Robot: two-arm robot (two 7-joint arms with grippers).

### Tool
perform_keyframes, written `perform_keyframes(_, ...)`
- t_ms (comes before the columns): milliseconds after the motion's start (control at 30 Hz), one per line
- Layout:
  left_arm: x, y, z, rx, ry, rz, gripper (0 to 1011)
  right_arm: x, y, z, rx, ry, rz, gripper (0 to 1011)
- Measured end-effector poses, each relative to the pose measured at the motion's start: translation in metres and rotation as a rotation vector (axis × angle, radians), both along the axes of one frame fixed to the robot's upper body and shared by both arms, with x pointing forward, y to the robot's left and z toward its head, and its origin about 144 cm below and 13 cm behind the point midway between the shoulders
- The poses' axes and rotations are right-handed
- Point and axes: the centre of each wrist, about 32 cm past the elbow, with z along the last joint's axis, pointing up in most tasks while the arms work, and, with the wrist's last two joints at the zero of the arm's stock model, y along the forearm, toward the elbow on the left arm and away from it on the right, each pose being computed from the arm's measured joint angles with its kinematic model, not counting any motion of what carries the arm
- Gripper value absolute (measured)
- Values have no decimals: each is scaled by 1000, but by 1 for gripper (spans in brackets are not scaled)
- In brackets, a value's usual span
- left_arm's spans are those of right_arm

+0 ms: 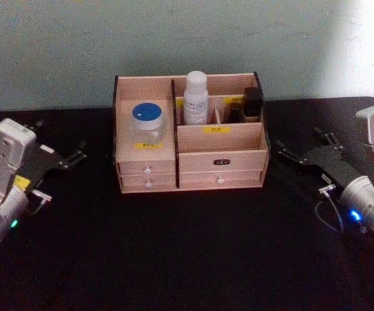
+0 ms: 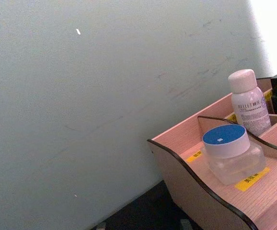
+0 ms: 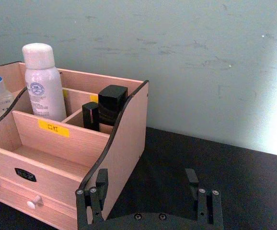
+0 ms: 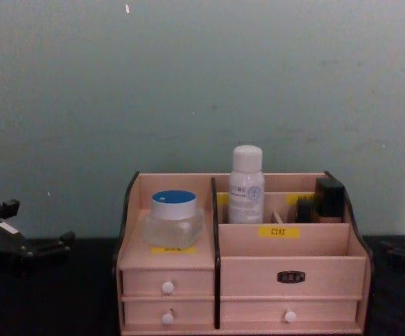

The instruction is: Pick up the facial cleanser and watermelon frost from the table and place them into the tiered storage box.

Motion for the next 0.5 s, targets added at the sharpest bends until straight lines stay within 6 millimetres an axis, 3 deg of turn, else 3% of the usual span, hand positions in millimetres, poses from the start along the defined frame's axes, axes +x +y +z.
perform_keyframes(500,0,0,0,0,0,0,1001,0,0,0,0,0,0,1000)
